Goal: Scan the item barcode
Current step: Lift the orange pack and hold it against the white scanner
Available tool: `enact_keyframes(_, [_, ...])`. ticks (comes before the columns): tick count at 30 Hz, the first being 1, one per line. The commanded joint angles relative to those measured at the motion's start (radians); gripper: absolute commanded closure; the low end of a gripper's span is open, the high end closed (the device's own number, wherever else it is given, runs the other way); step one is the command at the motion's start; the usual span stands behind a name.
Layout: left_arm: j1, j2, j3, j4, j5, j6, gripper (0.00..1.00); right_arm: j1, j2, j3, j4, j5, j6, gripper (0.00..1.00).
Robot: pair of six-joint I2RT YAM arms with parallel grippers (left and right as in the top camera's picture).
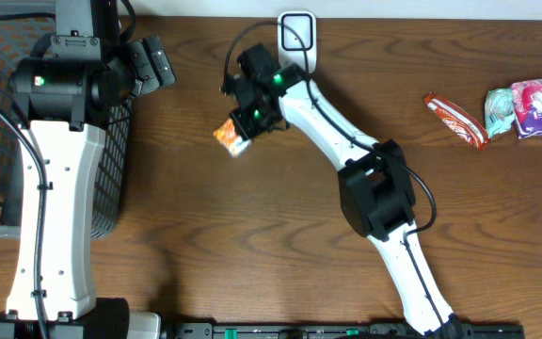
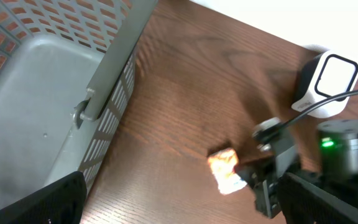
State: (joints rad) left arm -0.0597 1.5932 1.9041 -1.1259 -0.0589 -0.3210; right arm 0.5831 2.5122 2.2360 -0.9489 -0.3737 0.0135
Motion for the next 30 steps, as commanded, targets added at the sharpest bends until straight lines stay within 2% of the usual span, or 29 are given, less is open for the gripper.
enact_keyframes(1, [0.004, 0.002, 0.003, -0.003, -0.006, -0.005, 0.02, -0.021, -0.065, 0.107, -0.012, 0.112, 0.016, 0.99])
enact_keyframes(8, [0.004, 0.002, 0.003, -0.003, -0.006, -0.005, 0.02, -0.037, -0.066, 0.175, -0.054, 0.348, 0.015, 0.99])
enact_keyframes(13, [0.004, 0.002, 0.003, -0.003, -0.005, -0.005, 0.02, -0.035, -0.066, 0.185, -0.011, 0.789, 0.006, 0.99])
enact_keyframes(17, [0.004, 0.002, 0.003, -0.003, -0.005, -0.005, 0.02, -0.035, -0.066, 0.188, 0.115, 1.044, -0.143, 0.99])
enact_keyframes(21, [0.004, 0.002, 0.003, -0.003, -0.006, -0.005, 0.02, -0.058, -0.064, 0.188, 0.249, 1.078, -0.258, 0.99])
enact_keyframes(25, [0.004, 0.002, 0.003, -0.003, -0.005, -0.005, 0.02, -0.109, -0.053, 0.183, 0.385, 1.009, -0.259, 0.99])
enact_keyframes(30, [0.004, 0.002, 0.003, -0.003, -0.005, -0.005, 0.02, -0.166, -0.025, 0.183, 0.449, 0.89, -0.265, 0.99])
